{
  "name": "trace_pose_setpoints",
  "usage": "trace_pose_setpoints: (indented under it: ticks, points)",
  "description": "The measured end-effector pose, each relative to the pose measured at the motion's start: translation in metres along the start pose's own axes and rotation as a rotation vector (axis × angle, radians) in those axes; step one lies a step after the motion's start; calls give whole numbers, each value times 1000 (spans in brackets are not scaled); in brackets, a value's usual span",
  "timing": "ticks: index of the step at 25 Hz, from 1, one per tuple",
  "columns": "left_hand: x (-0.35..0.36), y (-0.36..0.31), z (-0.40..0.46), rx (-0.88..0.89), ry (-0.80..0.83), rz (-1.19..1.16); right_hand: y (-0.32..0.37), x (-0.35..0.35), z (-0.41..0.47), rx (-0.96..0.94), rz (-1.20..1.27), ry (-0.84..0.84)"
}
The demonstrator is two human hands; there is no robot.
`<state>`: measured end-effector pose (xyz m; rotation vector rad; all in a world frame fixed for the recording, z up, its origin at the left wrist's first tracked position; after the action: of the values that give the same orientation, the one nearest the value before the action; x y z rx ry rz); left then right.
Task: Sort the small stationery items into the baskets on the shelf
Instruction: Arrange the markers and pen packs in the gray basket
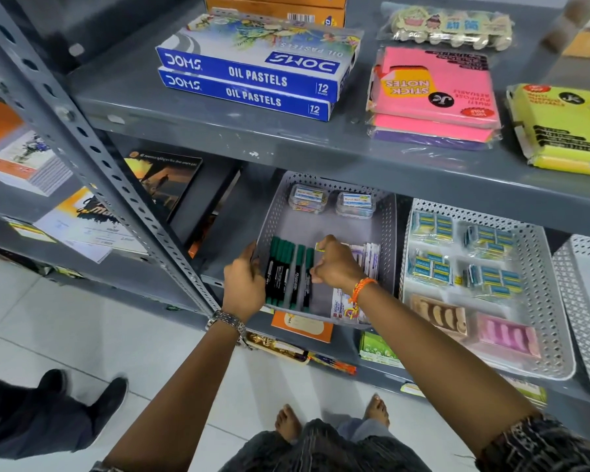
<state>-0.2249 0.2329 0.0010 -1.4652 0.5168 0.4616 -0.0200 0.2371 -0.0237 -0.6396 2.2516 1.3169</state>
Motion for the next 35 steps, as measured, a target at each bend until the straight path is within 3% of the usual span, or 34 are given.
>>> trace_pose_setpoints:
  ticks: [3,9,20,23,26,28,32,35]
  points:
    - [0,0,0,-4,1,-8,5,5,6,1,-90,5]
    - [0,-1,-1,-5,-4,-13,14,13,-2,78,1,115]
    - [-1,-1,-1,12,-3,-2,16,20,-4,123,224,120]
    - [-3,-3,-1,6,-20,19,9,12,5,110,131,128]
    - [-7,-20,-3,192,-107,187,7,-7,20,8,-34,109]
    - [5,-39,-3,278,12,263,15,-21,31,-161,-172,82]
    - [51,-48,1,20,537,592,31,-27,45,-371,-345,165]
    - [63,-48,3,-27,596,712,36,-22,53,-404,-349,204]
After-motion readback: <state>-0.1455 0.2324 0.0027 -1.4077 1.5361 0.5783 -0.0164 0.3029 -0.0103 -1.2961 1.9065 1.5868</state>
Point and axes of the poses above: each hand's wrist, its own z-axis towards the middle knuckle, its own x-axis out of the palm, y = z × x, the point moved 5 cm from there along z, towards the middle knuckle, and after that the axes turned 5 degrees about -z, right-handed, at the moved point
